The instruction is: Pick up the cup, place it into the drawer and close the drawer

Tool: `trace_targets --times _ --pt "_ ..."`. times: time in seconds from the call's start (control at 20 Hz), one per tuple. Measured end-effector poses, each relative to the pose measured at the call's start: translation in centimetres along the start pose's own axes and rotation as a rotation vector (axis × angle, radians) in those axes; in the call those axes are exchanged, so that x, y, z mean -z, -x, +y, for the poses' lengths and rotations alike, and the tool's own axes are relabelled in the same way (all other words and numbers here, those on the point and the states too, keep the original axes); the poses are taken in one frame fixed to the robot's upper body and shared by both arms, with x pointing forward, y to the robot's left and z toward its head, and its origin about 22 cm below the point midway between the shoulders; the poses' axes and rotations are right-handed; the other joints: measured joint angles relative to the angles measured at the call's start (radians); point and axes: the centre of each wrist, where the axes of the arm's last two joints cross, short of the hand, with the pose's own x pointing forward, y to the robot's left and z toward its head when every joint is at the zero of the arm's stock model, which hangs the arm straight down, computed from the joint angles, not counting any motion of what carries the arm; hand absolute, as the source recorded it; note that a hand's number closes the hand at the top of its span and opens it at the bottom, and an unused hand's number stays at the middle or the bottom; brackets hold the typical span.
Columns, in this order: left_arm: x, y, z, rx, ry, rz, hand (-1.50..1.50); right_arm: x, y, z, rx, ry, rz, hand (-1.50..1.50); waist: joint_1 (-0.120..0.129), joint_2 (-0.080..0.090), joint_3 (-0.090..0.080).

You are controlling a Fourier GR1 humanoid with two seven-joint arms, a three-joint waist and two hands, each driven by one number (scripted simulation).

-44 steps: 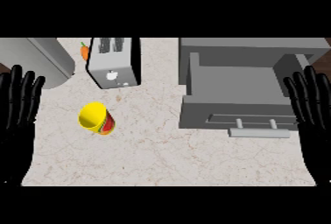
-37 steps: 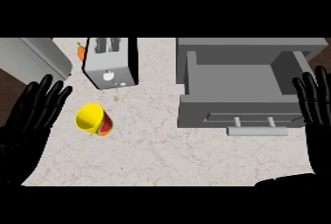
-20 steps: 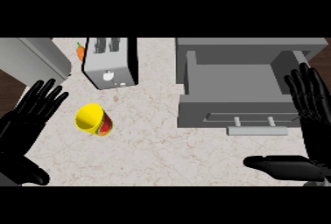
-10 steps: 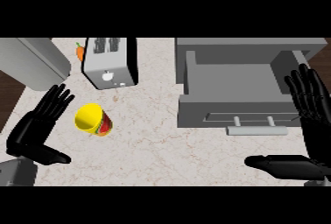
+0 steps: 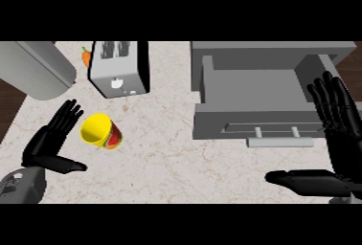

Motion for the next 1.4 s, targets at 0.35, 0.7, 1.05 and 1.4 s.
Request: trace_targets --times 0.35,0.7,1.05,1.4 --pt "-0.3 2.8 0.4 0.019 -0.062 0.042 -1.50 0.6 0.1 -0.3 0.001 -0.014 -0.014 -1.50 -0.010 0.004 -0.002" --pt "-0.3 3.7 0.3 0.026 -0.091 0.038 -1.50 0.4 0.0 -0.3 0.014 -0.023 -0.013 -1.50 -0.018 0.007 -0.003" --pt "-0.3 4.5 -0.6 0.042 -0.075 0.028 -1.50 0.7 0.0 0.0 0.015 -0.030 -0.008 -1.50 -0.022 0.010 -0.004" --pt "0.4 4.4 -0.9 0.041 -0.061 0.015 -1.50 1.1 0.3 -0.1 0.020 -0.042 -0.011 -1.50 -0.027 0.013 -0.005"
